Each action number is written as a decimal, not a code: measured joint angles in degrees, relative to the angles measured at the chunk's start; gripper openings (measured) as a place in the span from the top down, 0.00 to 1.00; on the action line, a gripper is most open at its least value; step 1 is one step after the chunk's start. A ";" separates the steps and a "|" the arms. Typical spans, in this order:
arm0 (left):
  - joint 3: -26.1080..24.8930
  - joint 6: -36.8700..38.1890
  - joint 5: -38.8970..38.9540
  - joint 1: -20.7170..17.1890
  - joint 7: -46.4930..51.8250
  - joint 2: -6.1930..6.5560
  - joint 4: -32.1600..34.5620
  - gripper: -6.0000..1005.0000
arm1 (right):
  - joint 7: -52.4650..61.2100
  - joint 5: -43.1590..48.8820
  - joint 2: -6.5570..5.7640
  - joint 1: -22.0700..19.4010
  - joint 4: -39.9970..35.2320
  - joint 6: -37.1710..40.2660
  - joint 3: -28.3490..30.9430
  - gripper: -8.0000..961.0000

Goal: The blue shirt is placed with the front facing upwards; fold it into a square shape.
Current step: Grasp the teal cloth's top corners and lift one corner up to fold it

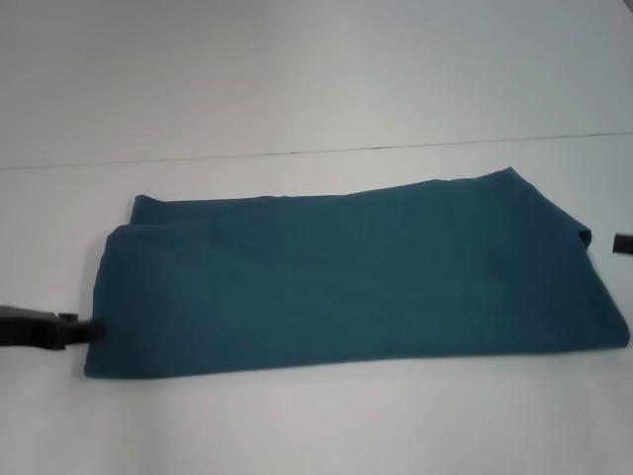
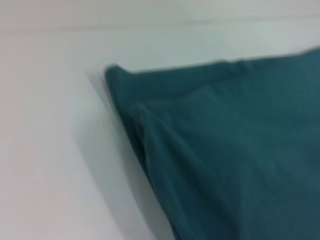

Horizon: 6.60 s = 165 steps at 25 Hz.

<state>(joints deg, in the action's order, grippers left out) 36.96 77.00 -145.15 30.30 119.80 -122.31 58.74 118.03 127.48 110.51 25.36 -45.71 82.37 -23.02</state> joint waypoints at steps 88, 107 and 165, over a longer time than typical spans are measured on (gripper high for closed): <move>5.47 -17.66 5.51 1.93 5.36 -1.47 -7.51 0.31 | -4.09 -9.71 2.87 1.34 0.98 -1.56 0.17 0.06; 9.25 -15.39 6.35 2.98 5.34 -1.60 -7.88 0.31 | -4.03 -9.71 2.87 1.19 0.98 -1.26 0.17 0.06; -3.83 6.64 -1.97 -0.68 14.23 1.42 -4.43 0.31 | -4.05 -9.71 2.33 0.74 1.06 -1.10 0.17 0.06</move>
<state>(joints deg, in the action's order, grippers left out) 33.13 83.64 -147.12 29.62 134.03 -120.89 54.31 113.98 117.77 112.85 26.09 -44.65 81.27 -22.85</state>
